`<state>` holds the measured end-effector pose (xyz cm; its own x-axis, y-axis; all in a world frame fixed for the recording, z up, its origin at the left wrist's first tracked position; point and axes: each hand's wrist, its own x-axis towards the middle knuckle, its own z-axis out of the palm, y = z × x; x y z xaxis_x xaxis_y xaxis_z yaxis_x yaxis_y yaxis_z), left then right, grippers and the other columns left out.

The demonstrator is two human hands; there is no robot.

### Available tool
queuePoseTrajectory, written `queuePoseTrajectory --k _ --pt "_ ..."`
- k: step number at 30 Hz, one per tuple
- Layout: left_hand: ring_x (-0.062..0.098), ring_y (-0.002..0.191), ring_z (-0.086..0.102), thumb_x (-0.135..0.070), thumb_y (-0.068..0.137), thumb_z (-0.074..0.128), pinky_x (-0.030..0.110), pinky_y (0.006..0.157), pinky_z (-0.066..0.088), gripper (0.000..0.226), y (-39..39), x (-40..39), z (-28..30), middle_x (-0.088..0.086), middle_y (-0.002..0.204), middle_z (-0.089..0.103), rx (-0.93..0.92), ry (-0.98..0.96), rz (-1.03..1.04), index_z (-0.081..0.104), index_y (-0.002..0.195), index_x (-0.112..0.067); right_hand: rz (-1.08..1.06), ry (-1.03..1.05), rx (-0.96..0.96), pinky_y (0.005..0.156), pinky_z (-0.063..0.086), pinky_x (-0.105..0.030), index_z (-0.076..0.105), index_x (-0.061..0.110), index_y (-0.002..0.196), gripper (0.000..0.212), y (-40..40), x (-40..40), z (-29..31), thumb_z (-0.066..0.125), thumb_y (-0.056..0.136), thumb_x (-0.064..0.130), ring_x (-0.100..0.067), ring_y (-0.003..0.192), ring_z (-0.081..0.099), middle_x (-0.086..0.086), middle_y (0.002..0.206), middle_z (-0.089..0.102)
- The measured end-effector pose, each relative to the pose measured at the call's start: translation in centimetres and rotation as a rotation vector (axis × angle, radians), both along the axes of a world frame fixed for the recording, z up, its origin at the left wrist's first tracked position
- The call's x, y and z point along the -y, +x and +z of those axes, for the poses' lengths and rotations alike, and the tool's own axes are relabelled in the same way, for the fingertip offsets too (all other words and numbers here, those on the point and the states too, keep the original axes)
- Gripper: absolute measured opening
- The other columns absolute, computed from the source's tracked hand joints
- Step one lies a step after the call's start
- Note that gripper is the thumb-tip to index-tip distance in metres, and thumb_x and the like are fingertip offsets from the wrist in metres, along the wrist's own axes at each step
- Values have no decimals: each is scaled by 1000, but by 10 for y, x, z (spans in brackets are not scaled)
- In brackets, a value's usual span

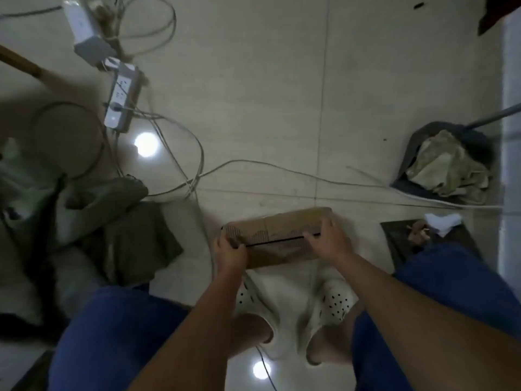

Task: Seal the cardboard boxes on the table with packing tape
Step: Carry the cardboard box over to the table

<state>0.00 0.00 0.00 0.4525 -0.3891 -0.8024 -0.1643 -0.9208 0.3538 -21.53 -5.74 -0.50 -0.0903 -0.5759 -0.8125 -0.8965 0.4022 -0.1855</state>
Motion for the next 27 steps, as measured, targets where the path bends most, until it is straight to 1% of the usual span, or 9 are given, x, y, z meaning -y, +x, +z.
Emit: queuePoseTrajectory --k 2,3,6,10,13,15,18,22,27 --pt "32 139 33 -13 96 56 48 115 35 66 0 -8 -16 4 159 18 104 44 30 25 154 -16 -94 -78 -92 98 45 -43 33 5 142 71 0 -5 -18 60 91 45 -35 126 45 -16 145 37" --pt "32 141 30 -14 95 56 49 115 33 69 0 -12 -24 4 159 17 123 51 48 22 155 -17 -126 -122 -134 95 46 -43 36 3 137 67 -1 -8 -28 63 90 42 -35 122 47 -18 141 40" --pt "34 142 29 -16 97 54 51 115 31 67 -4 -19 -45 8 158 20 99 51 94 20 155 -16 -200 -245 -174 93 44 -43 40 3 132 62 -1 -17 -46 68 87 36 -38 119 45 -18 137 39" --pt "33 140 33 -12 97 50 50 116 31 60 -7 -8 -57 10 153 31 130 -40 134 28 152 -14 -399 -373 -83 95 42 -44 41 5 132 59 -2 -18 -57 72 85 23 -39 123 36 -18 139 34" --pt "32 137 37 -14 97 51 51 115 31 54 -5 13 -59 9 150 35 179 -113 108 34 149 -15 -550 -431 -16 101 38 -44 41 2 135 62 0 -6 -62 73 84 19 -38 127 35 -21 140 37" --pt "33 136 38 -16 97 52 50 114 32 56 -3 31 -64 10 151 34 203 -145 67 33 151 -17 -593 -432 2 104 35 -43 42 2 136 61 0 5 -65 71 85 21 -37 129 34 -20 140 39" --pt "34 133 41 -18 96 55 48 113 34 60 2 57 -70 12 149 32 230 -175 50 32 152 -21 -629 -475 42 105 35 -43 46 6 135 56 2 21 -71 70 86 18 -37 127 37 -17 139 40" --pt "32 127 46 -14 92 61 47 109 41 60 2 77 -78 11 141 35 187 -249 141 40 148 -23 -672 -525 57 105 40 -45 47 15 134 54 -1 36 -77 70 85 17 -36 123 41 -16 136 41" --pt "30 121 52 -15 86 68 48 105 45 55 0 94 -77 7 135 42 181 -322 217 50 137 -19 -728 -534 55 101 39 -42 47 16 135 55 -3 53 -74 70 85 18 -37 121 42 -19 133 44"
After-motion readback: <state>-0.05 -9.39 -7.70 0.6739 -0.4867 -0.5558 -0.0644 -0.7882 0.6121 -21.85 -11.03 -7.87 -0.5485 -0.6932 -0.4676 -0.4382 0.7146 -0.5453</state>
